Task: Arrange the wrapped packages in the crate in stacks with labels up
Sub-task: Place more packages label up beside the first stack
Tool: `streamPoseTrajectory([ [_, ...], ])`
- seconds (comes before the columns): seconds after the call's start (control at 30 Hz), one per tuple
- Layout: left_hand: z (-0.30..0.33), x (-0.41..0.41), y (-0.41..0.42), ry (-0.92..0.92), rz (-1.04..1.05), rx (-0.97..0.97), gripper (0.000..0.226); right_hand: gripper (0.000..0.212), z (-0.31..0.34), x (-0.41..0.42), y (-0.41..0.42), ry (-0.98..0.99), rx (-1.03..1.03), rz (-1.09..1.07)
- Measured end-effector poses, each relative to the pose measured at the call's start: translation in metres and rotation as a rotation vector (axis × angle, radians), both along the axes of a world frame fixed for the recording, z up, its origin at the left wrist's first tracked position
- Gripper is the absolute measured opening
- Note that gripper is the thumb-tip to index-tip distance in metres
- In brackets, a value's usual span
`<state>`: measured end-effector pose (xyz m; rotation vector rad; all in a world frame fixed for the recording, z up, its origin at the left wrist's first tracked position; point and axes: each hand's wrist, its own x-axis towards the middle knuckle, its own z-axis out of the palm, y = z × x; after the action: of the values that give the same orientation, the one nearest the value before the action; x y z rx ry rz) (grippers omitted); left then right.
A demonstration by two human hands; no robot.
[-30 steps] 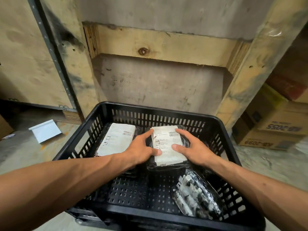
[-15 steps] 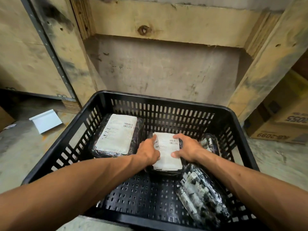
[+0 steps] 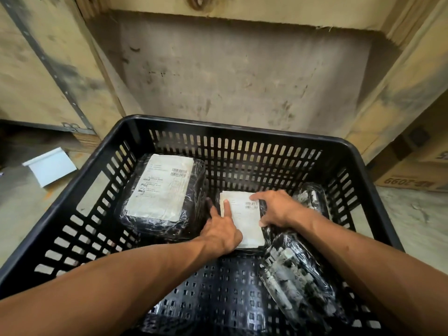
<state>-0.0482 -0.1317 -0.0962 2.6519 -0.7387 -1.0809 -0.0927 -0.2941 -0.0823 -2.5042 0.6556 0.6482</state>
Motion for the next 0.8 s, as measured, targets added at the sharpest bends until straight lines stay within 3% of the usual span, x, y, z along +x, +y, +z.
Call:
streamPoseTrajectory([
  [0.1, -0.009, -0.002, 0.006, -0.141, -0.171, 0.1, 0.083, 0.09, 0.002, -0.001, -0.001, 0.078, -0.266, 0.261],
  [0.17, -0.011, -0.002, 0.006, -0.25, -0.323, 0.117, 0.08, 0.099, 0.001, -0.001, -0.005, 0.125, -0.308, 0.402],
  [0.3, -0.008, 0.007, 0.007, -0.136, -0.464, 0.184, 0.094, 0.119, -0.006, 0.0, -0.009, 0.222, -0.264, 0.558],
  [0.53, 0.002, 0.021, 0.003, -0.149, -0.539, 0.291, 0.086, 0.118, -0.018, 0.0, -0.01, 0.12, -0.152, 0.503],
  [0.8, -0.006, 0.029, 0.003, -0.124, -0.541, 0.249, 0.094, 0.122, -0.023, 0.005, -0.008, 0.136, -0.147, 0.471],
])
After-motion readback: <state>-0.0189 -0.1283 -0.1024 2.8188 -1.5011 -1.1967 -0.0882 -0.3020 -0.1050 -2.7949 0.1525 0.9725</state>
